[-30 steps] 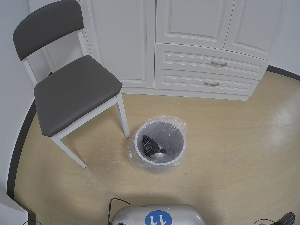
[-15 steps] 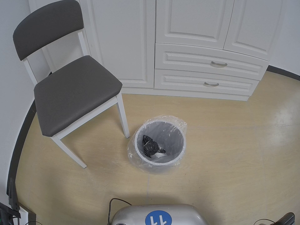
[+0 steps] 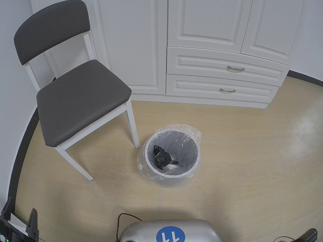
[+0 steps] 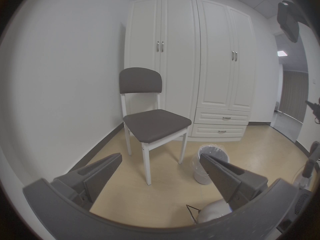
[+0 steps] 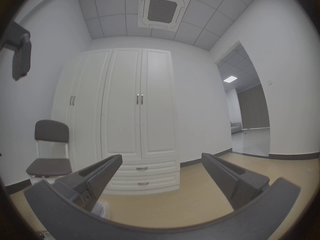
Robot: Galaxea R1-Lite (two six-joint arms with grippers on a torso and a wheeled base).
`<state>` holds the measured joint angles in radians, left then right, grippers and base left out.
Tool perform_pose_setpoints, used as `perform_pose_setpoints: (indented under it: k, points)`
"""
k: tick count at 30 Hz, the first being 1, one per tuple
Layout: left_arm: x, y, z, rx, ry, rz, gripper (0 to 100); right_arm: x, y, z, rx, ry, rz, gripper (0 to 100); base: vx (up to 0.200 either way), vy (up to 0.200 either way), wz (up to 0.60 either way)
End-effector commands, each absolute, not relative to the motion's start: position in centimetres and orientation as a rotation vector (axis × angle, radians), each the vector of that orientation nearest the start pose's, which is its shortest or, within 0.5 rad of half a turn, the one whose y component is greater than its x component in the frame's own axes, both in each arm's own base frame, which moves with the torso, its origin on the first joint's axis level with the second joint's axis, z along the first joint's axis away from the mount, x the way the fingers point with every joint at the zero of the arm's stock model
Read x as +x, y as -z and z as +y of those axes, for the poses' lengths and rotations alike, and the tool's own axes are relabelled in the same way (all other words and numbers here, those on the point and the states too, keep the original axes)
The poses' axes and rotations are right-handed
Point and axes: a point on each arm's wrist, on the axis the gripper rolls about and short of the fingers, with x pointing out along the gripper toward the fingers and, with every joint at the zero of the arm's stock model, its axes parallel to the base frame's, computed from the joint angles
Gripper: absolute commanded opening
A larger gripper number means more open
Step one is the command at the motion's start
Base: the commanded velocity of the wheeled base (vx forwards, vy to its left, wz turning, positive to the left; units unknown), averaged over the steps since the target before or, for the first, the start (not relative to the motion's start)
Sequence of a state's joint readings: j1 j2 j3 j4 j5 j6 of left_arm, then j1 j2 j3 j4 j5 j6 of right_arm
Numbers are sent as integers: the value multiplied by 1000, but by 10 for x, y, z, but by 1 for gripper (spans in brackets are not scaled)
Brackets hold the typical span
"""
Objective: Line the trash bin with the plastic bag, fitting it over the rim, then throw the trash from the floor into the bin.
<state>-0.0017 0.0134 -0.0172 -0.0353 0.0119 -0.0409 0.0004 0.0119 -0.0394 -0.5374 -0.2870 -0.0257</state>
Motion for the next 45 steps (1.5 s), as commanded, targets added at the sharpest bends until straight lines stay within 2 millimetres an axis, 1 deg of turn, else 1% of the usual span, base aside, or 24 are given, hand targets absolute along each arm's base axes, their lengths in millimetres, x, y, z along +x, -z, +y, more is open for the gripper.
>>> perform_pose_setpoints:
  k: [1, 5, 12, 14, 16, 17, 20, 22, 26, 28, 31, 33, 36, 38, 39, 40, 45]
  points:
    - [-24, -81, -1, -27, 49, -21, 100, -32, -117, -5, 25, 229, -419, 100, 0, 0, 0]
    - [-24, -81, -2, -27, 80, -20, 100, -28, -106, -5, 12, 213, -303, 100, 0, 0, 0]
    - [-24, -81, -2, -31, 80, -20, 100, -24, -90, -5, -6, 213, -143, 100, 0, 0, 0]
    - [-24, -81, -2, -27, 83, -20, 100, -24, -83, -5, -22, 208, -66, 100, 0, 0, 0]
    - [-24, -81, -2, -27, 83, -20, 100, -23, -82, -5, -22, 205, -63, 100, 0, 0, 0]
    - [-25, -81, -3, -22, 115, -20, 100, -23, -83, -2, -22, 113, -66, 100, 0, 0, 0]
    - [-25, -81, -4, -23, 172, -19, 100, -23, -83, -2, -24, 74, -65, 100, 0, 0, 0]
    - [-25, -81, -4, -13, 183, -20, 100, -23, -83, -1, -32, 55, -65, 100, 0, 0, 0]
    - [-25, -81, -4, -6, 186, -18, 100, -23, -83, 1, -21, -47, -66, 100, 0, 0, 0]
    - [-25, -81, -3, -5, 146, -18, 100, -23, -83, 0, -30, -10, -68, 100, 0, 0, 0]
    - [-23, -75, 0, 5, -5, 3, 100, -23, -83, -3, -31, 127, -67, 100, 0, 0, 0]
    - [-23, -76, 0, -17, -6, -2, 100, -23, -83, -4, -4, 181, -69, 100, 0, 0, 0]
    - [-23, -75, 0, 9, 9, 0, 100, -23, -83, -4, 38, 175, -72, 100, 0, 0, 0]
    - [-23, -75, 0, 21, 12, 0, 100, -23, -83, -3, 45, 147, -72, 100, 0, 0, 0]
    - [-23, -75, 0, 23, 12, 1, 100, -23, -83, -2, 47, 101, -73, 100, 0, 0, 0]
    - [-23, -75, 0, 21, 14, 0, 100, -23, -81, -1, 43, 57, -49, 100, 0, 0, 0]
    - [-23, -75, 0, 21, 12, 0, 100, -23, -76, 0, -8, 14, -1, 100, 0, 0, 0]
